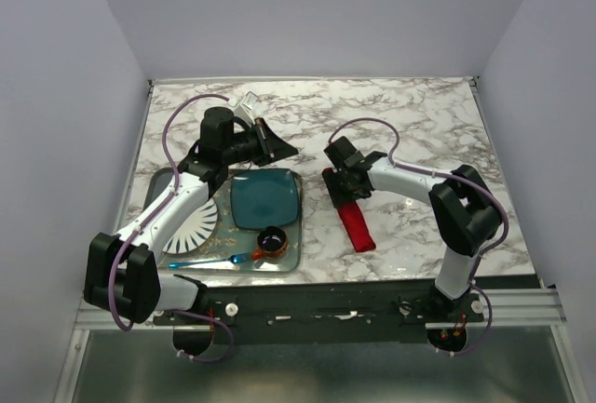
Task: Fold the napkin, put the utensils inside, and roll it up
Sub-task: Roll the napkin with the utensil
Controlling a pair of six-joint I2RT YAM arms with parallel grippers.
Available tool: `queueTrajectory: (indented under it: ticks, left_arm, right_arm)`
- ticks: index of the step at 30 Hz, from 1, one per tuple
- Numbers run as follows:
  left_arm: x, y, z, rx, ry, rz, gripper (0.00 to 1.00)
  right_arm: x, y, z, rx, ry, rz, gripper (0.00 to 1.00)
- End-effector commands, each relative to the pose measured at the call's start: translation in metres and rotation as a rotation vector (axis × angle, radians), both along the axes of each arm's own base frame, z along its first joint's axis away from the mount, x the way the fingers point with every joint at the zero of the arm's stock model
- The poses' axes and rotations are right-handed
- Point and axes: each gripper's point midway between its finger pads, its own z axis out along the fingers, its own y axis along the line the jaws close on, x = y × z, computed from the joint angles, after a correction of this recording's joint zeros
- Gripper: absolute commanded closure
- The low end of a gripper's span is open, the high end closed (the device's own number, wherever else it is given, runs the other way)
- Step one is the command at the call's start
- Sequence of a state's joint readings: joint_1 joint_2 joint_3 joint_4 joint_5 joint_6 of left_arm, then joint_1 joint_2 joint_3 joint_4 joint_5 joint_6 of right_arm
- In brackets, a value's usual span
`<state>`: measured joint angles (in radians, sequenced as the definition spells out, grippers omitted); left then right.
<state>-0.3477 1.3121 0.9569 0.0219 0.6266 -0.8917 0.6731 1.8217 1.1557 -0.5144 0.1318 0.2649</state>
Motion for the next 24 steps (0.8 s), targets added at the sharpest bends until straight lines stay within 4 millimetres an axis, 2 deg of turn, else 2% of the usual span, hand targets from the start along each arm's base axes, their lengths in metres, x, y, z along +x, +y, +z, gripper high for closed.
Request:
queueTrajectory:
  ticks: [1,7,16,19,20,21,24]
  left_arm:
    - [-0.004,-0.001,0.011,-0.030,-0.028,-0.028,0.87]
    - [-0.003,-0.003,0.010,-0.039,-0.024,-0.035,0.87]
    - [-0.002,-0.005,0.007,-0.050,-0.008,-0.047,0.87]
    - [-0.001,-0.005,0.007,-0.051,-0.006,-0.048,0.87]
    - [0.000,-0.005,0.007,-0.053,-0.003,-0.046,0.87]
    - [-0.001,-0.005,0.007,-0.053,-0.003,-0.047,0.87]
    - [0.000,-0.007,0.005,-0.057,0.003,-0.054,0.87]
  right_arm:
    - [0.009,-0.031,-0.020,-0.067,0.021,-0.070,0.37]
    - [0.037,-0.047,-0.011,-0.066,0.013,-0.126,0.37]
    - [0.085,-0.081,-0.015,-0.068,0.049,-0.194,0.39]
    - [0.100,-0.080,-0.010,-0.027,0.058,-0.197,0.41]
    - [0.103,-0.078,-0.015,-0.023,0.077,-0.195,0.41]
    - [0.109,-0.077,-0.009,-0.019,0.081,-0.195,0.41]
    - [0.119,-0.077,-0.012,-0.018,0.103,-0.195,0.41]
